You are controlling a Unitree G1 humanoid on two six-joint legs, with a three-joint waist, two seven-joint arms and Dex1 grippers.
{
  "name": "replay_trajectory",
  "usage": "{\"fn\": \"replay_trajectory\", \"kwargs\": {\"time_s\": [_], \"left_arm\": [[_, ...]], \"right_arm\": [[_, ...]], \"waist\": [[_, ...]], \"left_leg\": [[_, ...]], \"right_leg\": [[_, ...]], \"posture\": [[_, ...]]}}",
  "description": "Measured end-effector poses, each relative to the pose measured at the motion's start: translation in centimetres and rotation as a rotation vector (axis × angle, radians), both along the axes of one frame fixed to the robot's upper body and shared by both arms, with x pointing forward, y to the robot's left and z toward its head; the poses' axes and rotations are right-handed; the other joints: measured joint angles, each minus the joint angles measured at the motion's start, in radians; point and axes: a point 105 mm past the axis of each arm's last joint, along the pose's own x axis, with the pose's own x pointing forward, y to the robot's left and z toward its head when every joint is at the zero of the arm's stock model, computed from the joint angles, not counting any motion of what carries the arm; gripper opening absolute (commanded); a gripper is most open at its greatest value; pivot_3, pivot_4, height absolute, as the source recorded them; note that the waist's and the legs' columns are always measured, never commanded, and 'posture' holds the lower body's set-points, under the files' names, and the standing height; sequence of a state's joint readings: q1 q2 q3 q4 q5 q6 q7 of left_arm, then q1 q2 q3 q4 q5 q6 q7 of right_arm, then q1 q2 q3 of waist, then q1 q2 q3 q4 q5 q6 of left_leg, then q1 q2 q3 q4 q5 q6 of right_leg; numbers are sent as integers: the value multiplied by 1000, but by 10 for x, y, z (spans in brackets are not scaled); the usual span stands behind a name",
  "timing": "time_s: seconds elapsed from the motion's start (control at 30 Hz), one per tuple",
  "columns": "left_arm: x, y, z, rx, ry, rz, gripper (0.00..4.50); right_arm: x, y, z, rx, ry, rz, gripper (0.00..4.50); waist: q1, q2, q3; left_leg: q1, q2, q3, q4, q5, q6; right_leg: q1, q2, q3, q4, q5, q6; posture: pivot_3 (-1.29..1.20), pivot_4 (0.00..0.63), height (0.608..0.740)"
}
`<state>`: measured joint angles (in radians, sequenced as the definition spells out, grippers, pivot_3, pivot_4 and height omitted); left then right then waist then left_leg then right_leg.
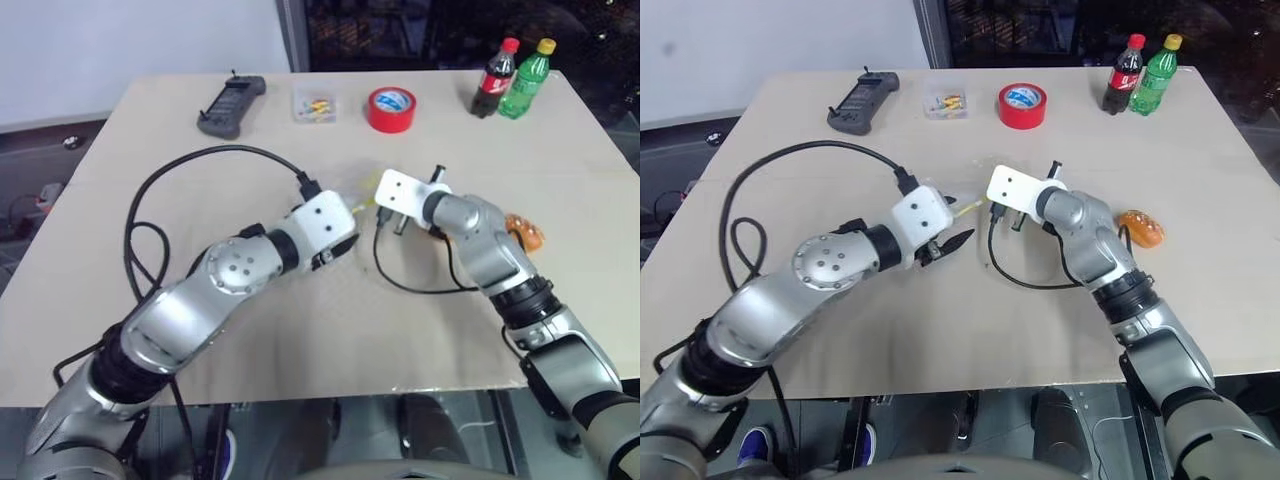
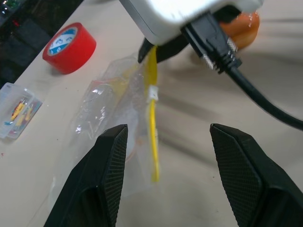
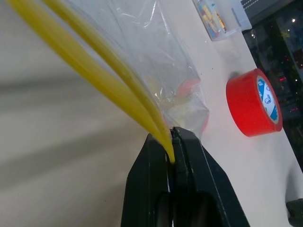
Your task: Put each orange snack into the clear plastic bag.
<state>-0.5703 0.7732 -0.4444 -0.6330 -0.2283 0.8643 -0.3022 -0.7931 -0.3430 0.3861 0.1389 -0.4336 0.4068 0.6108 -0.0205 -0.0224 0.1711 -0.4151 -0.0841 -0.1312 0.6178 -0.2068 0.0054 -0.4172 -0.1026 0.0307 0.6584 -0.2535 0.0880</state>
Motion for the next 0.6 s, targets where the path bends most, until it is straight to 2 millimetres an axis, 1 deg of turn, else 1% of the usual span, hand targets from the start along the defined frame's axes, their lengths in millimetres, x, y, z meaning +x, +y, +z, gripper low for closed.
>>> {"fn": "replay_trajectory", "kwargs": {"time_s": [0.2, 0.23, 0.33, 0.4, 0.43, 0.53, 0.6], "left_arm": [[7, 3, -3, 52, -37, 36, 2935], [10, 3, -4, 57, -40, 43, 2385], [16, 5, -6, 69, -51, 62, 1312], [18, 4, -5, 71, -68, 58, 304], [20, 3, -5, 72, -82, 56, 27], [23, 5, -3, 90, -112, 51, 27], [26, 7, -3, 100, -127, 52, 0]], "right_arm": [[-1, 3, 0, 7, 8, -2, 0], [-1, 3, -1, 6, 11, -3, 0], [-2, 6, -1, 7, 13, 3, 0], [-2, 7, -1, 8, 11, 2, 0], [-3, 7, -1, 10, 10, 2, 0], [-3, 8, 1, 11, 6, -2, 0], [-4, 7, 1, 4, 1, -3, 607]], "waist": [[0, 0, 0], [1, 0, 0], [0, 0, 0], [0, 0, 0], [0, 0, 0], [0, 0, 0], [0, 0, 0]], "left_leg": [[0, 0, 0, 2, 0, 0], [0, 0, 0, 2, 0, 0], [0, 0, 0, 3, 0, 0], [0, 0, 0, 4, 0, 0], [0, 0, 0, 4, 0, 0], [0, 0, -1, 5, 0, 0], [0, 0, -1, 5, 0, 0]], "right_leg": [[0, 0, 0, 2, 0, 0], [0, 0, 0, 2, 0, 0], [0, 0, 0, 3, 0, 0], [0, 0, 0, 3, 0, 0], [0, 0, 0, 3, 0, 0], [0, 0, 0, 4, 0, 0], [0, 0, 0, 4, 0, 0]], "posture": [[0, 150, 740], [0, 150, 740], [0, 150, 740], [0, 150, 740], [0, 150, 740], [0, 150, 740], [0, 150, 740]]}}
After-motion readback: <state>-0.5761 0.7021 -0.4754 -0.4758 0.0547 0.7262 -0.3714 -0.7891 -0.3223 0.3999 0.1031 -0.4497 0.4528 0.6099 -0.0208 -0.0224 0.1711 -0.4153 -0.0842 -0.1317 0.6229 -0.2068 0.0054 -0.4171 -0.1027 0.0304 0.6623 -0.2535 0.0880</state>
